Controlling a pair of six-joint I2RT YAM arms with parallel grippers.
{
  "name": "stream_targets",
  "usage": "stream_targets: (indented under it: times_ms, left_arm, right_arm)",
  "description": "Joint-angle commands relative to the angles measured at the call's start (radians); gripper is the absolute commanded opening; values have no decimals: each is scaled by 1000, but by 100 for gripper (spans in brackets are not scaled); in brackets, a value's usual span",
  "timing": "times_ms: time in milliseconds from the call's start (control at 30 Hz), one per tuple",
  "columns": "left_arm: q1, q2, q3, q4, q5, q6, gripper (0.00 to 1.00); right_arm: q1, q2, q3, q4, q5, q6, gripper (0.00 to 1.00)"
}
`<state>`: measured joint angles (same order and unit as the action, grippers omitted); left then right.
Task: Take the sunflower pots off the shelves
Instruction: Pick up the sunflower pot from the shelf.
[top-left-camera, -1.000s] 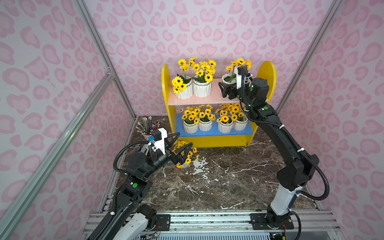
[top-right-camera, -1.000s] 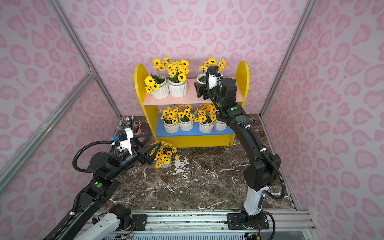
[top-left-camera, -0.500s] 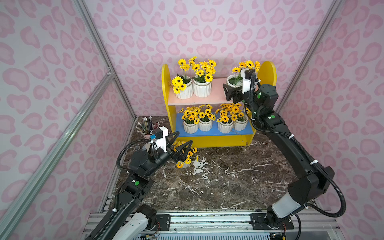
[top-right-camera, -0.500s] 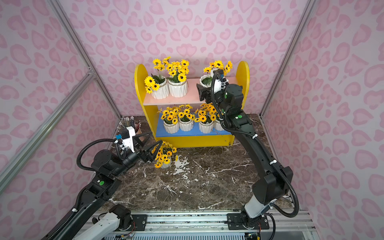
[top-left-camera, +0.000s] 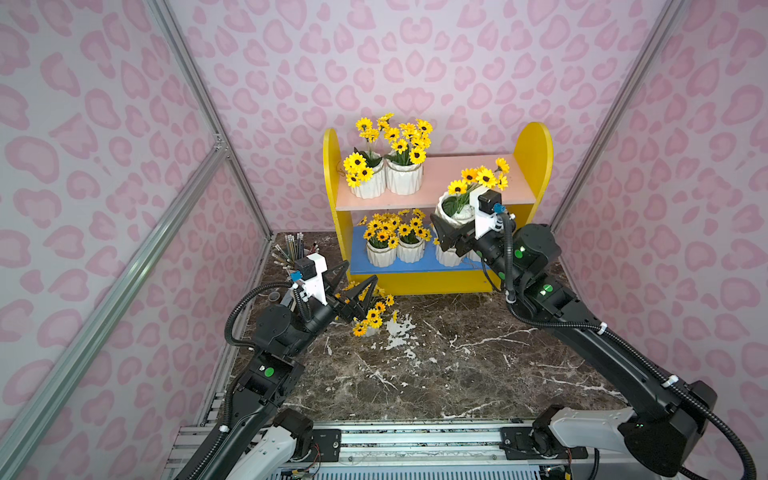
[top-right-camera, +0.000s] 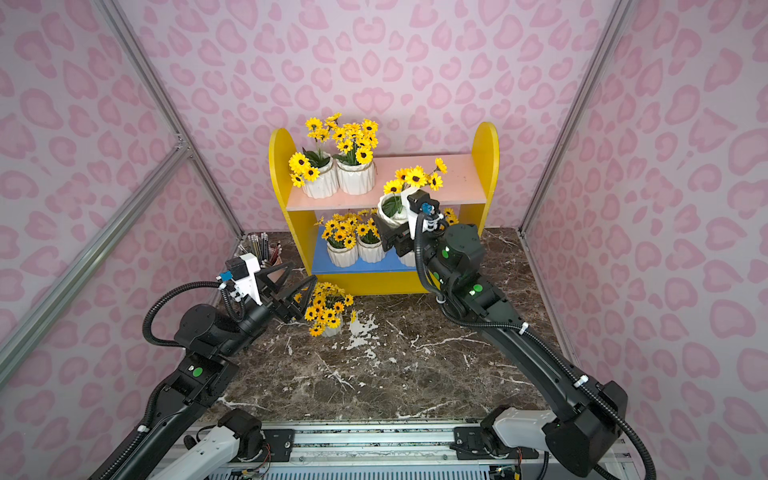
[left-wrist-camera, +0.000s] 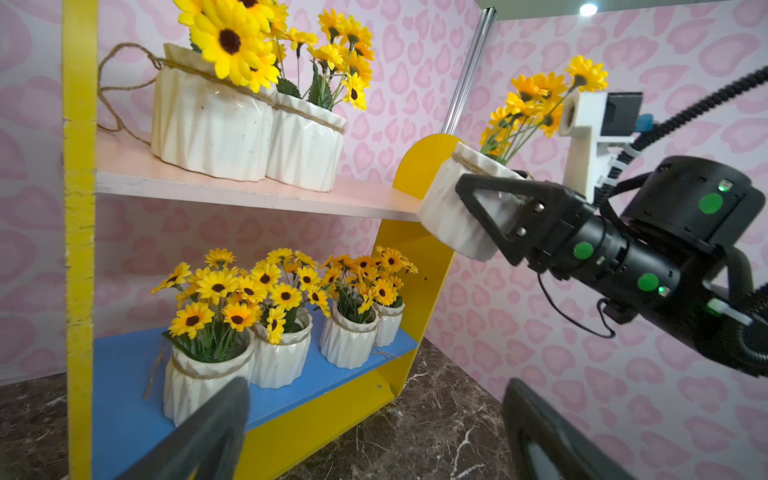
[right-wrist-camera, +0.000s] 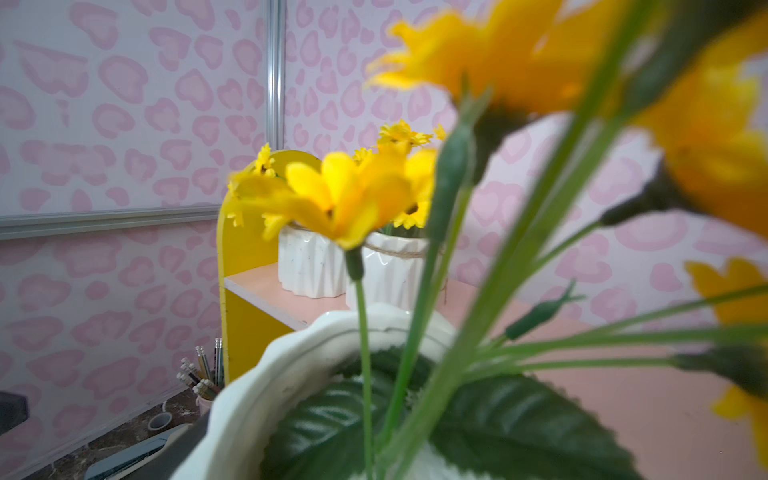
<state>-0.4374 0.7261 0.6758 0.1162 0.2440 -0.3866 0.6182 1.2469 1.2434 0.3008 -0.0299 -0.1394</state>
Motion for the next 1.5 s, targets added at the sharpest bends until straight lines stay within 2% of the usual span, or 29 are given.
stream_targets:
  times_ms: [0, 167, 367, 533, 633, 800, 1033, 1467]
  left_arm:
    - [0, -3, 7, -13, -20, -22, 97]
    - [-1, -59, -16, -63, -43, -68, 98]
    - [0, -213, -107, -136, -132, -133, 98]
    - [-1, -314, -159, -184, -196, -189, 98]
    - [0, -341, -154, -222, -218, -198, 98]
    - [0, -351, -176, -225, -228, -220, 97]
    - [0, -320, -225, -180, -233, -258, 98]
    - [0, -249, -212, -152, -244, -249, 97]
  right_arm:
    - [56, -56, -101, 183, 45, -41, 0]
    - [104, -117, -312, 319, 29, 23, 0]
    - [140, -135, -534, 484, 22, 55, 0]
    - [146, -106, -687, 628, 20, 52, 0]
    - [146, -75, -734, 648, 11, 55, 0]
    - [145, -6, -772, 695, 23, 30, 0]
    - [155, 134, -823, 876, 20, 48, 0]
    - [228, 485, -770, 1152, 21, 51, 0]
